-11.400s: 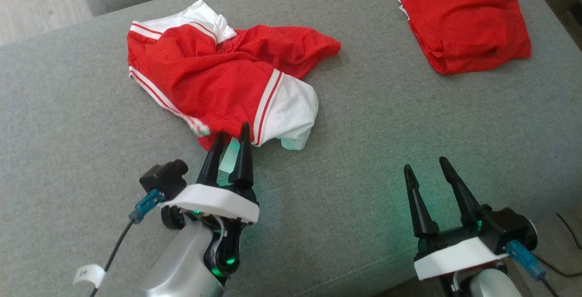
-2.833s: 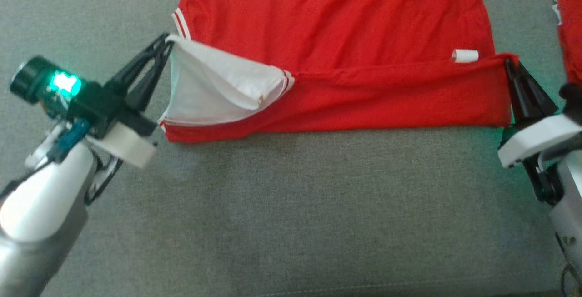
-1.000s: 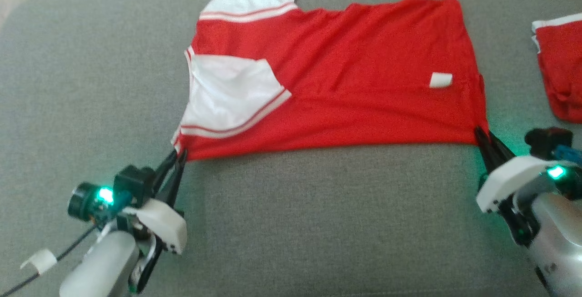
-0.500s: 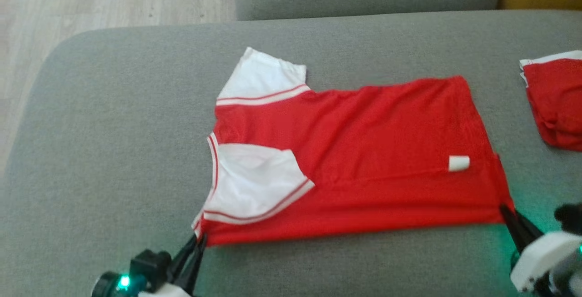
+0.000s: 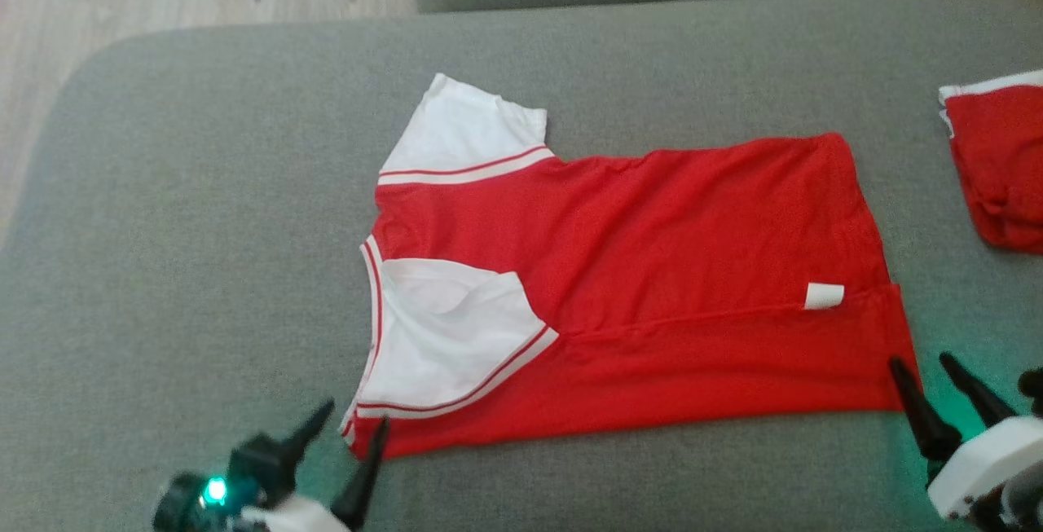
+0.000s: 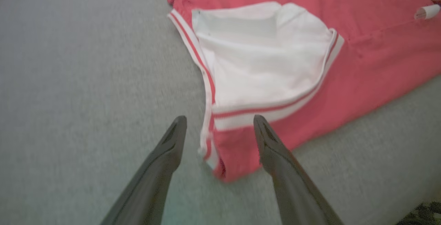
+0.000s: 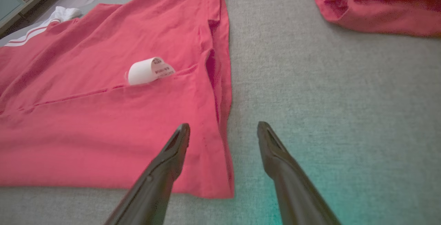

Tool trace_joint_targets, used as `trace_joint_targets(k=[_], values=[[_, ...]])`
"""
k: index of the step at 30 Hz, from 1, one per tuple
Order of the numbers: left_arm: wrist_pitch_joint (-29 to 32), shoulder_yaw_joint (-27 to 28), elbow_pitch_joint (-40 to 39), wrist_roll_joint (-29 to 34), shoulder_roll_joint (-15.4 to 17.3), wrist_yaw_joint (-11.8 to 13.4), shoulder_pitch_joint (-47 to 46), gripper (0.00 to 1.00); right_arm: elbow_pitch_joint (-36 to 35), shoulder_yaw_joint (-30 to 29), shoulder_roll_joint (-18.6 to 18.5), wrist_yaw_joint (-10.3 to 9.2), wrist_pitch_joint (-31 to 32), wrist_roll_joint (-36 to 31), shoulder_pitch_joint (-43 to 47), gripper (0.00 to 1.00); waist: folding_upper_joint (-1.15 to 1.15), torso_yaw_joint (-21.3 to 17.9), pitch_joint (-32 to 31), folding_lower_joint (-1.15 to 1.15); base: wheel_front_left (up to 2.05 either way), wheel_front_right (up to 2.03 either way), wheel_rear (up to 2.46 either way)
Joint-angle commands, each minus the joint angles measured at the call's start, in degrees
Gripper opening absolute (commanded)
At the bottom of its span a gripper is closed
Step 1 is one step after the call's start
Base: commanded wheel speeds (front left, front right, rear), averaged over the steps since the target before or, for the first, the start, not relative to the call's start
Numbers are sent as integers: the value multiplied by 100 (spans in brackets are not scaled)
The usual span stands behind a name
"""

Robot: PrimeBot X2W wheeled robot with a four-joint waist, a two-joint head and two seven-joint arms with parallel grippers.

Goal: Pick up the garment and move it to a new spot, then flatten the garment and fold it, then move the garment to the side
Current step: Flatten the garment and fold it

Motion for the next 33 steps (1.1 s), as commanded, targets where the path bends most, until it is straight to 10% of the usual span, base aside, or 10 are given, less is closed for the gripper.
trace_joint_targets(k=[1,6,17,33], values=[[13,304,-292,62,251,80,-554,100,-222,-87,-309,37,-73,-138,-63,100,0,-88,176,0,0,0,0],[329,504,-643,269,620,-89,-1507,100,-570,-399,-313,37,22,-416,-247,100,0,-237,534,0,0,0,0],[2562,558,179,-328,708,-1294,-4644,100,-1146,-854,47,37,332,-1216,-795,100,0,-658,1487,0,0,0,0],[4092,287,1983,-1086,879,-1462,-6454,100,-1200,-702,664,37,363,-1570,-1529,100,0,-1614,2206,0,0,0,0]])
